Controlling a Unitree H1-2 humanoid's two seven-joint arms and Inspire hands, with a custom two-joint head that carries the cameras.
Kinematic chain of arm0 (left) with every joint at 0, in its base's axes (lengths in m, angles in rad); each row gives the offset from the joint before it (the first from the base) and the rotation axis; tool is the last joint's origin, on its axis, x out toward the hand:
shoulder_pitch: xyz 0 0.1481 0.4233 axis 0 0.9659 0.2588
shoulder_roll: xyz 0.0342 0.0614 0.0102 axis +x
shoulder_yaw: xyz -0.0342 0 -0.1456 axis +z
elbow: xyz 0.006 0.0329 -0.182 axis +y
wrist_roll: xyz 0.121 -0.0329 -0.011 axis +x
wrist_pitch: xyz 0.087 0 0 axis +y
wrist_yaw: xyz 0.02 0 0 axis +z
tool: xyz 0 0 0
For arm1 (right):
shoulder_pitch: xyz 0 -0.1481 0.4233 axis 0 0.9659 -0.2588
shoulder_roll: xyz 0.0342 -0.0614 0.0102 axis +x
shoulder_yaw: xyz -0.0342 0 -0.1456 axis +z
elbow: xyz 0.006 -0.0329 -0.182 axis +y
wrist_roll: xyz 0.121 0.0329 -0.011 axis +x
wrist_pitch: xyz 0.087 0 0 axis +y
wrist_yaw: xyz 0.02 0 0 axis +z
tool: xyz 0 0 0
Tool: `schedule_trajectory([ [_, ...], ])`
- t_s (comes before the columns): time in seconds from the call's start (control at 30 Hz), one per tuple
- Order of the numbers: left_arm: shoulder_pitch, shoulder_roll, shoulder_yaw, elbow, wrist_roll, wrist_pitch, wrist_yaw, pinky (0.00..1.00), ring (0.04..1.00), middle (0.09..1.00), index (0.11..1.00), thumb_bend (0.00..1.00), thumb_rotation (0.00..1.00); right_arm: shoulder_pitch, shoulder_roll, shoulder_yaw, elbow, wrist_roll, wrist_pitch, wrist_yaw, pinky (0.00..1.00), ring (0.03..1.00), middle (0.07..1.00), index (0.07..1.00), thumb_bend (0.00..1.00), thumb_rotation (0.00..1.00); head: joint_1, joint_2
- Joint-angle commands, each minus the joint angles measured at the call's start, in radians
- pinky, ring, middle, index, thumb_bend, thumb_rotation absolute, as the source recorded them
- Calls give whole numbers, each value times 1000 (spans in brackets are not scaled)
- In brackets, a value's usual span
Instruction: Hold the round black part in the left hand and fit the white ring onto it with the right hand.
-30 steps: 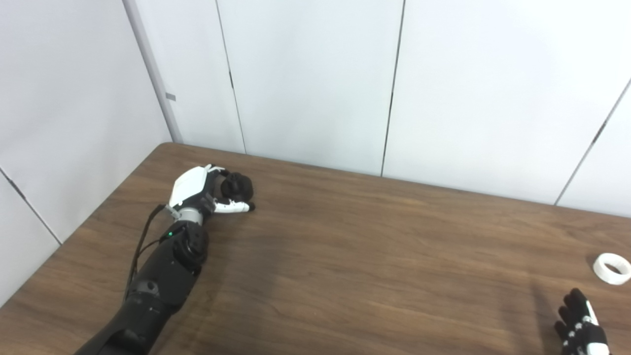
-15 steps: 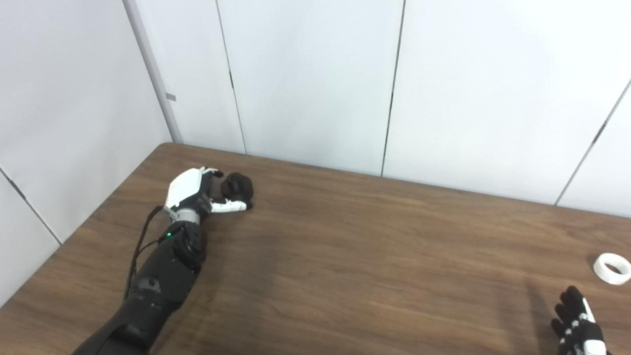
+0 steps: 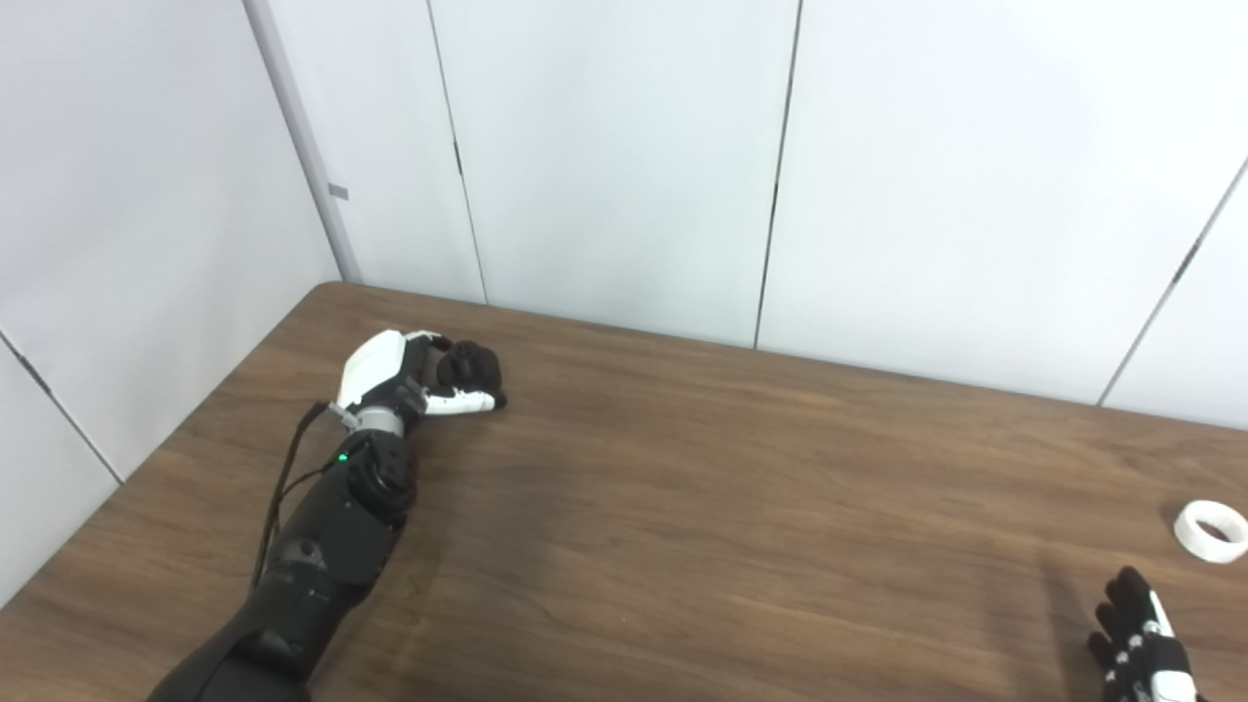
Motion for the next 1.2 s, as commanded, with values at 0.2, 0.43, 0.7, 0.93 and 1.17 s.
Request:
schedule_trajectory([
  [0.2,-54,24,0,-13,-2,-16,6,1000,990,923,791,956,350,14,26,-2,-54,-2,-1,-10,1000,1000,1000,1000,432,1000,-1,2],
  [0.43,-54,27,-6,-7,5,-8,15,1000,986,917,779,962,345,14,23,1,-63,-6,8,-8,1000,1000,1000,1000,407,1000,1,6],
  [0.7,-48,34,-7,-9,19,-4,32,1000,992,920,763,936,343,16,20,-1,-60,-5,2,-7,1000,1000,1000,1000,393,1000,5,7],
  [0.93,-44,23,11,8,8,-53,97,1000,944,847,535,647,101,15,16,-4,-58,6,-5,0,1000,1000,1000,1000,372,1000,7,7],
  [1.17,-45,19,14,41,10,-93,143,1000,893,787,483,523,48,16,14,-7,-64,9,3,-2,1000,1000,1000,1000,360,1000,12,8],
])
